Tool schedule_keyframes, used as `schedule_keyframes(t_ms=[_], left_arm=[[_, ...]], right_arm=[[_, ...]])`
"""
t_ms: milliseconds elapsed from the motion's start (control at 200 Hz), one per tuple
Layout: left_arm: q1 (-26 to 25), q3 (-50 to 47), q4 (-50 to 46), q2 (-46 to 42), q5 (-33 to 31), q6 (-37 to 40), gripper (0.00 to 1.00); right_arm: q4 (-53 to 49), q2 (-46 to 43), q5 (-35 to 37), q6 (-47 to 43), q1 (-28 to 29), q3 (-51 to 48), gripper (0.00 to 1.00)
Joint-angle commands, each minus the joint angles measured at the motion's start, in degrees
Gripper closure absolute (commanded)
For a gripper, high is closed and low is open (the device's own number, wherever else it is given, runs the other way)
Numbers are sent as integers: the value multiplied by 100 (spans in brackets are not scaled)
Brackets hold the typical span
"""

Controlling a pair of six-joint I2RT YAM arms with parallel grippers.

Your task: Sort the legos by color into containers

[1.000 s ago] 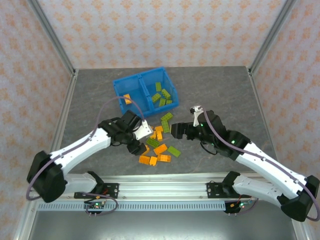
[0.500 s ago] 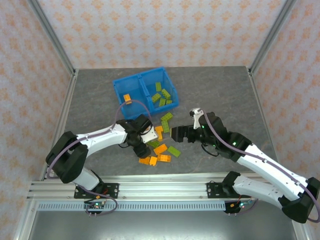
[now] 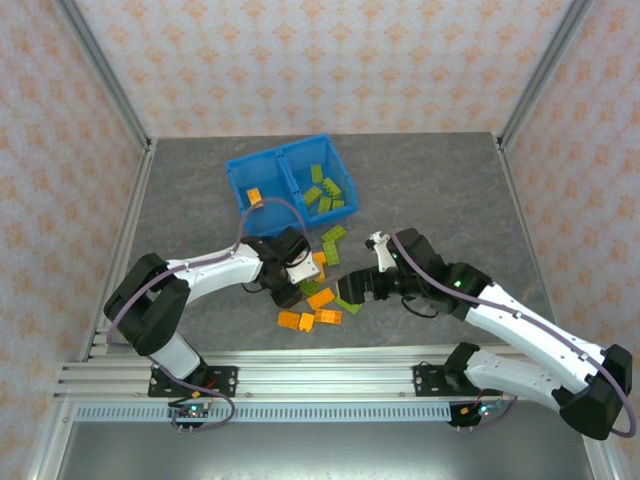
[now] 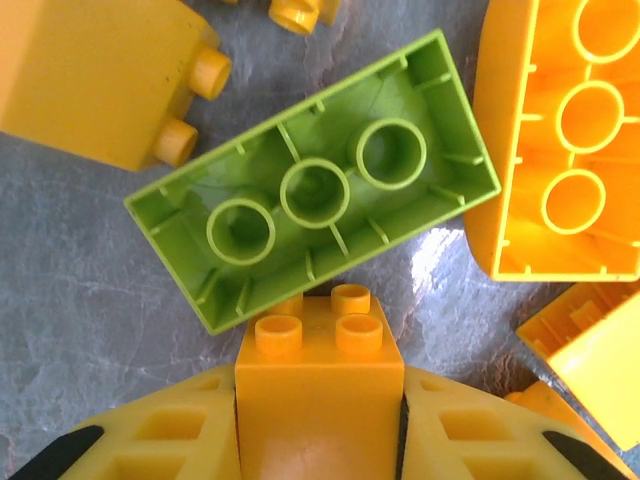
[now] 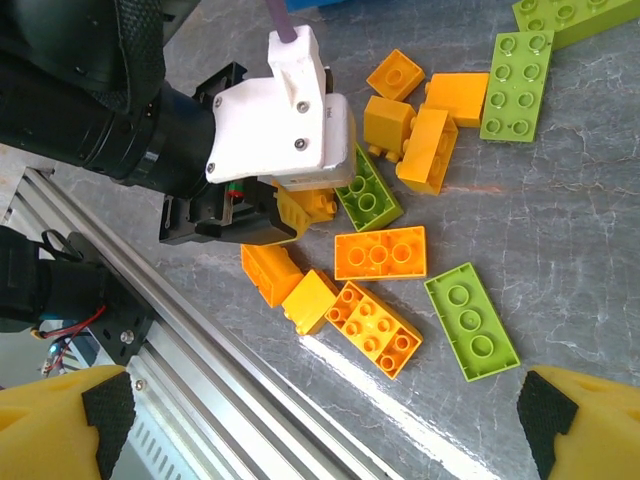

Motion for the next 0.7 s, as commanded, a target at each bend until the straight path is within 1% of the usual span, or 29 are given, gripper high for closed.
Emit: schedule_keyframes(t_ms=[0, 90, 155, 285, 385, 465, 520, 626, 696], left_arm=[[-21, 76, -101, 41, 28, 48, 71], [-23, 58, -42, -219, 49, -53, 71], [-19, 136, -104, -554, -92, -120, 72], [84, 795, -324, -1188, -565, -213, 74], [452, 1471, -409, -1268, -985, -293, 74], [951, 2042, -323, -995, -1287, -527, 74], [1345, 2483, -295, -664, -1546, -910, 74], [1977, 3259, -309, 19, -1821, -1852, 74], [2205, 3852, -524, 534, -1964, -2436, 74]], right_arm=[[149, -49, 39, 101, 23, -90, 0], [114, -58, 9, 57, 23, -70, 0], [55, -50, -14, -1, 23, -9, 0], [36, -65, 33, -61, 23, 178, 0], [192, -172, 399, -7, 23, 305, 0], [295, -313, 1029, 95, 23, 328, 0], [374, -395, 1336, 108, 23, 307, 1], [365, -501, 1592, 169, 23, 327, 1], [287, -561, 1687, 238, 21, 327, 1]])
